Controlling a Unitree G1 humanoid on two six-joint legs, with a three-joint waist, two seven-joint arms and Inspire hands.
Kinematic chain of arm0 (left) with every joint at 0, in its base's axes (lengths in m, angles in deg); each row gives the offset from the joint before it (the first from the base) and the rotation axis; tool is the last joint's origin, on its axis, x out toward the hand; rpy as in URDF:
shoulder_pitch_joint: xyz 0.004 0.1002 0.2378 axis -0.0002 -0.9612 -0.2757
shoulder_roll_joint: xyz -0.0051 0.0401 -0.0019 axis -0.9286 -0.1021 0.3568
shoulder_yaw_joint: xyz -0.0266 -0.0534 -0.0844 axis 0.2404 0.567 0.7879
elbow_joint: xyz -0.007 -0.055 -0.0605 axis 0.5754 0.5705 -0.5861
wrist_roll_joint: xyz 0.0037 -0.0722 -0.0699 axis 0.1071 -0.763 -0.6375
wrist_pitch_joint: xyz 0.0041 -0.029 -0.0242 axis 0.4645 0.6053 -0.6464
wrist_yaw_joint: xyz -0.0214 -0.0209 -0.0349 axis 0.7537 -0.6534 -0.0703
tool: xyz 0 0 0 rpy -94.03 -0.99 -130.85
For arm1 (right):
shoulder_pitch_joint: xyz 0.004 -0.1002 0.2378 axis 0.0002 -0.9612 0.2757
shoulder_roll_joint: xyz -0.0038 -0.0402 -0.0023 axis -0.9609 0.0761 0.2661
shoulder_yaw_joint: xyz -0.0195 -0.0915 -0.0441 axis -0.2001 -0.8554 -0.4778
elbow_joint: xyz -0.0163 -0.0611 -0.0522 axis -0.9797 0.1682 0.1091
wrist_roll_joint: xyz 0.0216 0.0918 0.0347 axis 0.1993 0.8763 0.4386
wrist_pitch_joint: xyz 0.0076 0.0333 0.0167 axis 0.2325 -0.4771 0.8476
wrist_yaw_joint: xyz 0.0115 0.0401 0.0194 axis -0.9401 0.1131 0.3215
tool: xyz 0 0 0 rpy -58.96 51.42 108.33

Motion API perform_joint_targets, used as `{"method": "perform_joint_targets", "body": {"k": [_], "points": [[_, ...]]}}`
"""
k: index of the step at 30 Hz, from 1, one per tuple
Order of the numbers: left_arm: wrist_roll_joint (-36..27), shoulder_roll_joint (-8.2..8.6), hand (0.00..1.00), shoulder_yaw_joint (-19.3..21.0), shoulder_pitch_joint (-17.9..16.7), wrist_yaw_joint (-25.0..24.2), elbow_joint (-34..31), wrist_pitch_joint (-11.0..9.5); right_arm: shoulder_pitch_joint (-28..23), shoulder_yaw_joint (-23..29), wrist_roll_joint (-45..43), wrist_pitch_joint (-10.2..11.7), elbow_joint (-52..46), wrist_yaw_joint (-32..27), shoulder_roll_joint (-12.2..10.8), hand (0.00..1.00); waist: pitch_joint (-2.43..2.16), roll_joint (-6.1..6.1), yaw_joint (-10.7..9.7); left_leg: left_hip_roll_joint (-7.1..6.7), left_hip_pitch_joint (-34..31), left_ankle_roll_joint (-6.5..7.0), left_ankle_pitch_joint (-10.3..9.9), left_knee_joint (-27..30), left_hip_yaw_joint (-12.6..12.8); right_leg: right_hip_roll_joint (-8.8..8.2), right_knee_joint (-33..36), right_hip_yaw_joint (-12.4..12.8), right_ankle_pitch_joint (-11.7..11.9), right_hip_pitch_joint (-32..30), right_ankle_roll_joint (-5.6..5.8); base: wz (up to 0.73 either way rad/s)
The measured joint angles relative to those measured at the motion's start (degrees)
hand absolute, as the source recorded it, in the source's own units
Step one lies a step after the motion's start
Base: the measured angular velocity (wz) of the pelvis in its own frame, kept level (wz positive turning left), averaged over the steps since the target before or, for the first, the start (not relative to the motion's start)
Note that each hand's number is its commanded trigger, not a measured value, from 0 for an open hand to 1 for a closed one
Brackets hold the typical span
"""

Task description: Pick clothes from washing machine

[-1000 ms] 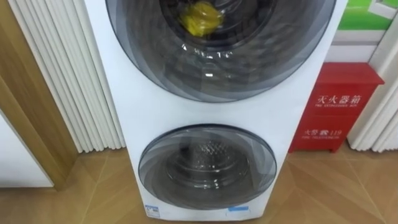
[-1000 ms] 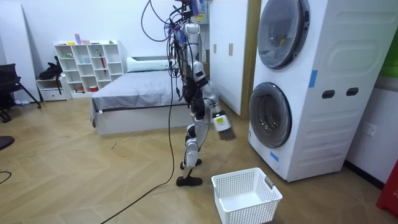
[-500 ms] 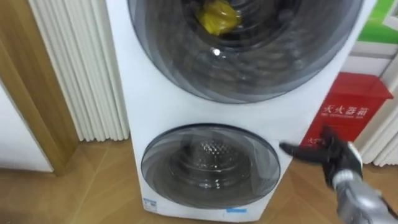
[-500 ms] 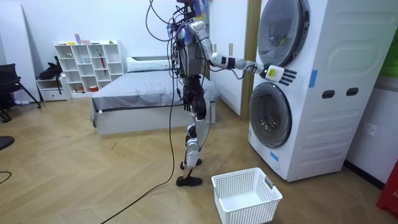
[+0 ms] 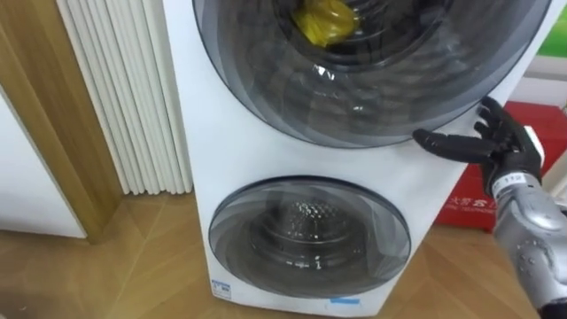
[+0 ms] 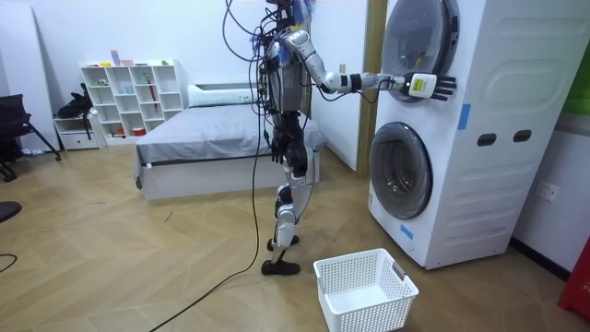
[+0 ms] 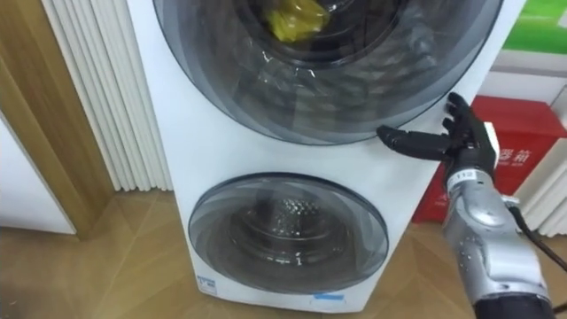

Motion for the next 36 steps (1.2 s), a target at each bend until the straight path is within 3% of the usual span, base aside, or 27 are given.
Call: {"method": "perform_joint_targets", "body": {"k": [4,9,11,15,21,25,31,33,34,35,36], "points": [[0.38,0.01,0.0,0.2,0.05,-0.25,-0.01,0.41,2.24,-0.02,0.92,-2.47,0.48,-1.17,0.01,0.0,0.38,-0.72,-0.36,-0.13,-0.16,0.03,0.11,-0.11,0.12,-0.12,-0.08,-0.27,0.0,-0.3,0.0,-0.05],[2.23,-0.07,0.0,1.07,0.43,-0.26,-1.02,0.73,5.43,-0.49,0.79,-5.21,2.23,-2.24,1.37,0.0,0.28,-1.19,-0.6,-0.26,-1.38,0.33,0.44,-0.07,0.38,-0.32,0.09,-1.27,0.14,-1.42,0.24,-0.04],[2.46,-0.1,0.0,1.08,0.34,-0.25,-1.64,0.98,5.51,-1.11,0.65,-6.36,2.31,-2.12,3.25,0.0,0.12,-1.45,-0.53,-0.3,-1.41,0.42,0.49,-0.07,0.4,-0.41,0.12,-1.21,0.15,-1.73,0.25,0.0],[2.7,-0.1,0.0,1.03,-0.68,-0.24,-2.97,1.26,6.03,-1.12,-1.91,-6.72,0.62,-2.28,4.14,0.0,-0.11,-1.87,-0.65,-0.27,-1.5,0.41,0.5,-0.07,0.46,-0.37,0.13,-1.15,0.15,-1.83,0.25,0.0],[2.66,-0.11,0.0,1.0,-0.89,-0.24,-4.68,1.25,6.04,-1.12,-3.55,-8.92,-3.57,-2.8,4.29,0.0,-0.14,-1.93,-1.13,-0.21,-1.47,0.32,0.56,-0.14,0.46,-0.28,0.17,-1.14,0.15,-1.91,0.25,0.0],[2.54,-0.23,0.0,0.84,-0.87,-0.23,-5.03,1.39,6.03,-2.2,-6.98,-11.65,-11.38,-3.55,4.29,0.0,-0.14,-1.9,-1.26,-0.14,-1.48,0.2,0.64,-0.6,0.52,-0.22,0.33,-1.14,0.15,-2.17,0.25,-0.1],[2.44,-0.7,0.0,0.34,-0.59,-0.12,-4.98,1.0,5.96,-1.99,-12.16,-12.14,-19.51,-4.63,4.28,0.0,-0.14,-1.91,-1.22,0.2,-0.74,0.18,0.66,-1.36,0.29,-0.09,1.87,-1.1,0.14,-2.98,0.26,-0.06],[2.17,-1.07,0.0,-0.46,-0.67,-0.06,-4.92,0.95,5.91,-2.03,-13.61,-11.8,-22.68,-4.73,4.28,0.0,-0.02,-1.77,-1.14,0.86,0.08,0.07,0.75,-1.87,-1.43,0.07,3.61,-1.14,0.05,-3.74,0.35,-0.21],[2.13,-1.3,0.0,-1.11,-0.71,-0.01,-4.98,0.76,5.44,-2.08,-14.51,-11.01,-24.42,-4.1,4.2,0.0,0.3,-1.15,-0.82,1.7,1.24,-0.1,0.88,-2.2,-5.92,0.43,6.53,-0.58,-0.93,-5.3,0.41,-0.55],[2.25,-1.95,0.0,-1.07,-0.59,-0.01,-5.02,0.23,4.77,-2.17,-15.43,-10.6,-26.57,-3.43,4.09,0.0,0.15,-1.44,0.07,2.08,1.21,-0.28,0.94,-1.97,-9.75,1.66,1.35,2.8,0.51,-6.83,-0.92,-0.63],[2.35,-2.1,0.0,-0.82,-0.64,-0.02,-4.87,-0.04,4.77,-2.39,-15.44,-10.49,-28.17,-3.01,4.09,0.0,0.08,-1.87,0.32,2.07,0.9,-0.58,0.84,-2.01,-10.43,1.93,-0.76,3.71,3.45,-7.5,-2.11,-0.26]]}}
